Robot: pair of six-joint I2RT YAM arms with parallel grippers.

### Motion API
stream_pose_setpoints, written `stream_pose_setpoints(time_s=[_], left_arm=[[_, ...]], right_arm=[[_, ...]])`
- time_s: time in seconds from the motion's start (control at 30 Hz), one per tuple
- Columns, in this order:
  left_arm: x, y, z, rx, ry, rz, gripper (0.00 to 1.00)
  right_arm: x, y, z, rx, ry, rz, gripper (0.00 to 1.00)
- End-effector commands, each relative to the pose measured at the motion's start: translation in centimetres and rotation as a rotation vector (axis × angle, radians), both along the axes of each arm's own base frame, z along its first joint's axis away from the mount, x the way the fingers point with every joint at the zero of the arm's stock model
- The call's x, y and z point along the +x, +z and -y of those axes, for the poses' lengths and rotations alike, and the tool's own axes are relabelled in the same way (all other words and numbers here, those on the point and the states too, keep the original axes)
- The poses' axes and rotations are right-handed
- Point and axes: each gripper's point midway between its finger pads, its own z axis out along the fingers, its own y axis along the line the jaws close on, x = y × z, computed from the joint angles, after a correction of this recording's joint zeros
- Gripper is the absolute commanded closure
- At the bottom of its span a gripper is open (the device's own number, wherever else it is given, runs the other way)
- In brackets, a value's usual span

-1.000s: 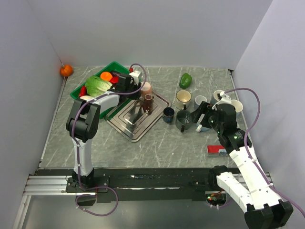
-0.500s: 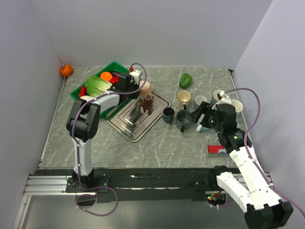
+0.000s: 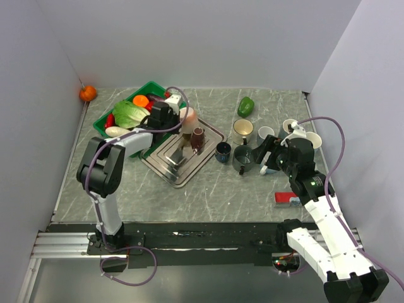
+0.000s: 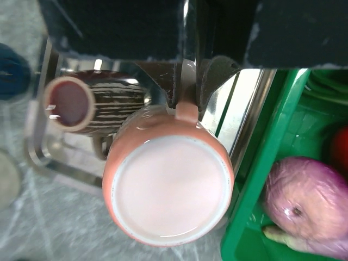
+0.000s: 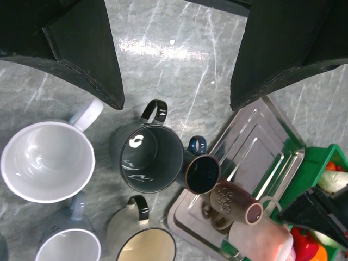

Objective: Turn the mug right side up

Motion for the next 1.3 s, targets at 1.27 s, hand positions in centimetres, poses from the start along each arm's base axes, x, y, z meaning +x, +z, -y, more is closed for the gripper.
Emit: stream_pose_setpoints(time_s=[1.27], left_arm=[[-26.5,39.8,5.6,-1.427,-0.478,0.340,0.99]], right_arm=[[-4.1,22.7,-16.5,0.605,0.696,0.763,0.03]])
